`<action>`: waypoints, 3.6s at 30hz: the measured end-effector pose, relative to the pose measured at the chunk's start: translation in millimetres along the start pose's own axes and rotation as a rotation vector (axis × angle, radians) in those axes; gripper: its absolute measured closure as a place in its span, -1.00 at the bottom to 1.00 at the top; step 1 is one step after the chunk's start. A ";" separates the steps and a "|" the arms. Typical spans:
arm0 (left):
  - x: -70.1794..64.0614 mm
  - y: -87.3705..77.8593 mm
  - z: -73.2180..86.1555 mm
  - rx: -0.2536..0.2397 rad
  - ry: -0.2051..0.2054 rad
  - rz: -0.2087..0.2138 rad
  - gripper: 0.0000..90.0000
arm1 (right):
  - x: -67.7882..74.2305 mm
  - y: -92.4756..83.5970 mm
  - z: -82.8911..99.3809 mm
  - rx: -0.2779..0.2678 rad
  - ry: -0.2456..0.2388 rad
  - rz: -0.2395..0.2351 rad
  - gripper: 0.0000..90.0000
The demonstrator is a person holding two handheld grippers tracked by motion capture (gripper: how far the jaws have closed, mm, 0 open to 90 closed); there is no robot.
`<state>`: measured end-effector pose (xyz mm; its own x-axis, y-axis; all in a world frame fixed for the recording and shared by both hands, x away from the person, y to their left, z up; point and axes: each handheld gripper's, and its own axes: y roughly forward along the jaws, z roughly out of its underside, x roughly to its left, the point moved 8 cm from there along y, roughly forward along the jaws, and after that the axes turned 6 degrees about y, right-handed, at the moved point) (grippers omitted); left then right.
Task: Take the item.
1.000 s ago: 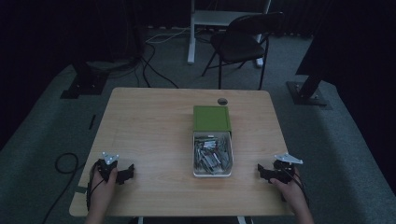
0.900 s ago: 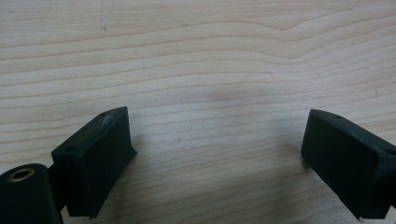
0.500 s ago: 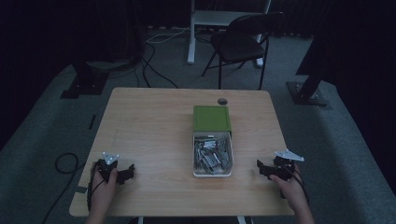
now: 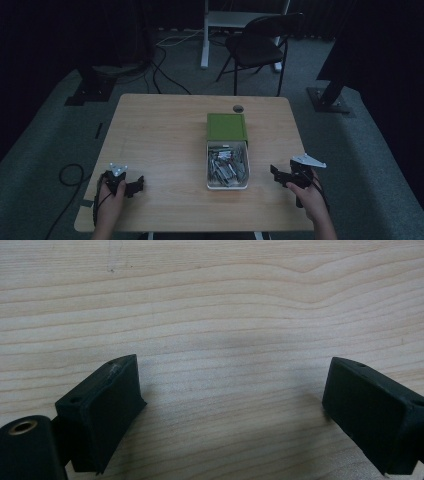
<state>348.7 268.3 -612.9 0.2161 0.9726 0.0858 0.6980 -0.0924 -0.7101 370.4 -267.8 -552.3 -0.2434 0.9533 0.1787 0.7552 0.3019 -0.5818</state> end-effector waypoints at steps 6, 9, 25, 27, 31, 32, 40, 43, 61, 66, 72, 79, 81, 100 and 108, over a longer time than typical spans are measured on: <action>0.0 0.0 0.0 0.000 0.000 0.000 -0.79 | 19.7 -10.4 -15.8 -0.036 -0.040 -0.019 -0.68; 0.0 0.0 0.0 0.001 0.000 0.000 -0.79 | 28.8 -15.5 -23.2 -0.053 -0.054 -0.036 -0.68; 0.0 0.0 0.0 0.000 0.000 0.000 -0.79 | 69.5 -22.6 -39.6 -0.076 -0.124 -0.111 -0.65; 0.0 0.0 0.0 0.001 0.000 0.000 -0.79 | 73.1 -22.1 -40.2 -0.077 -0.132 -0.116 -0.65; 0.0 0.0 0.0 0.001 0.000 0.000 -0.79 | 83.5 -21.2 -42.3 -0.086 -0.150 -0.147 -0.60; 0.0 0.0 0.0 0.001 0.000 0.000 -0.79 | 85.3 -20.9 -42.4 -0.086 -0.152 -0.152 -0.60; 0.0 0.0 0.0 0.001 0.000 0.000 -0.79 | 108.9 -20.6 -42.6 -0.082 -0.181 -0.212 -0.60; 0.0 0.0 0.0 0.001 0.000 0.000 -0.79 | 118.0 -20.1 -42.4 -0.085 -0.200 -0.230 -0.60; 0.0 0.0 0.0 0.000 0.001 0.000 -0.79 | 162.9 -6.7 -27.4 -0.041 -0.284 -0.336 -0.41; 0.0 0.0 0.0 0.000 0.000 0.000 -0.79 | 173.1 -3.1 -19.3 -0.013 -0.319 -0.375 -0.21; 0.0 0.0 0.1 0.001 0.000 0.000 -0.79 | 177.6 4.9 -8.8 0.019 -0.358 -0.374 0.03; 0.0 0.0 0.0 0.000 0.000 0.000 -0.79 | 178.6 11.9 -0.6 0.042 -0.412 -0.357 0.25; 0.0 0.0 0.0 0.001 0.000 0.000 -0.79 | 177.8 13.9 0.9 0.047 -0.416 -0.347 0.35; 0.0 0.0 0.0 0.000 0.000 0.000 -0.79 | 177.1 20.7 12.0 0.111 -0.423 -0.307 0.53; 0.0 0.0 0.0 0.000 0.001 0.000 -0.79 | 177.7 23.8 11.0 0.091 -0.375 -0.267 0.66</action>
<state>348.7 268.3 -612.9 0.2165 0.9725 0.0862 0.6978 -0.0924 -0.7103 338.4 -91.3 -543.2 -0.6377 0.7691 0.0425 0.5837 0.5186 -0.6248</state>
